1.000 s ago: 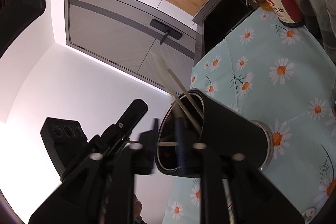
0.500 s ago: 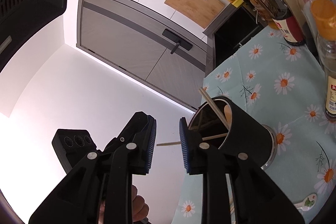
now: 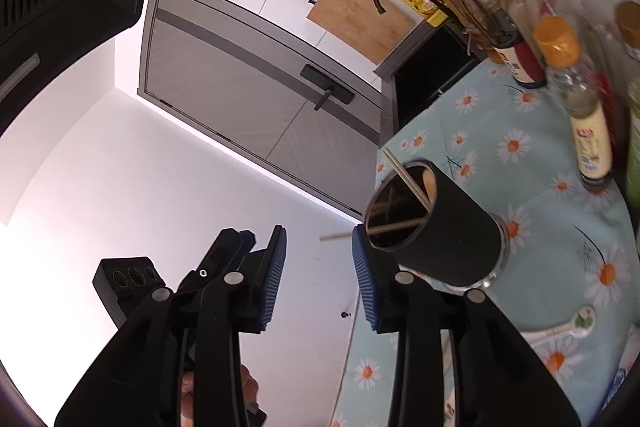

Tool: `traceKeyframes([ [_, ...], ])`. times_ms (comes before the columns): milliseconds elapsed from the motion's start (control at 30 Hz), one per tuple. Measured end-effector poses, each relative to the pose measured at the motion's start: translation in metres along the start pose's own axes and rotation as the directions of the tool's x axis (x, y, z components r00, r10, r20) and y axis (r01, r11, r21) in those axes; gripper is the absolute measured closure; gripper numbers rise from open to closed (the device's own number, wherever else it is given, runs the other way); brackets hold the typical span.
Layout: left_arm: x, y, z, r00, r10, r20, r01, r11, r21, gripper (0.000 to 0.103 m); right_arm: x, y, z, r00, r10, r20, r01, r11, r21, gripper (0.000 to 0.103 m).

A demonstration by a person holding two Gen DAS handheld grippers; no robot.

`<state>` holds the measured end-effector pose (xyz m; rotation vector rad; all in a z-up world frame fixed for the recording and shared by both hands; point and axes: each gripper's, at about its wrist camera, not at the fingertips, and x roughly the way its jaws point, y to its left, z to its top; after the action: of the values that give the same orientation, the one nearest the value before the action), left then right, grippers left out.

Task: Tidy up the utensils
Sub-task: 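Open both tools to drop the chopstick and white spoon into the holder, then lower the left tool and grasp the cartoon-printed spoon by its yellow handle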

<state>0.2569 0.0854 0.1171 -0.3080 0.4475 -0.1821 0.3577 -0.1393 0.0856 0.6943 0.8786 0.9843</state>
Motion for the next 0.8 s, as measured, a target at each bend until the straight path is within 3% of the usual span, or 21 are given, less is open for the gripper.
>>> traceKeyframes([
  [233, -0.028, -0.001, -0.044, 0.996, -0.014, -0.083, 0.016, 1.000, 0.022, 0.061, -0.017, -0.032, -0.051, 0.987, -0.133, -0.095, 0.134, 0.991, 0.010, 0.066],
  [433, -0.035, 0.003, -0.088, 0.983, -0.013, -0.182, 0.017, 1.000, 0.024, 0.061, -0.020, -0.068, -0.082, 0.955, -0.237, -0.179, 0.248, 0.968, 0.041, 0.066],
  [800, -0.024, 0.022, -0.155, 0.946, -0.027, -0.322, 0.010, 0.999, -0.052, 0.061, -0.001, -0.096, -0.118, 0.897, -0.308, -0.317, 0.333, 0.943, 0.026, 0.066],
])
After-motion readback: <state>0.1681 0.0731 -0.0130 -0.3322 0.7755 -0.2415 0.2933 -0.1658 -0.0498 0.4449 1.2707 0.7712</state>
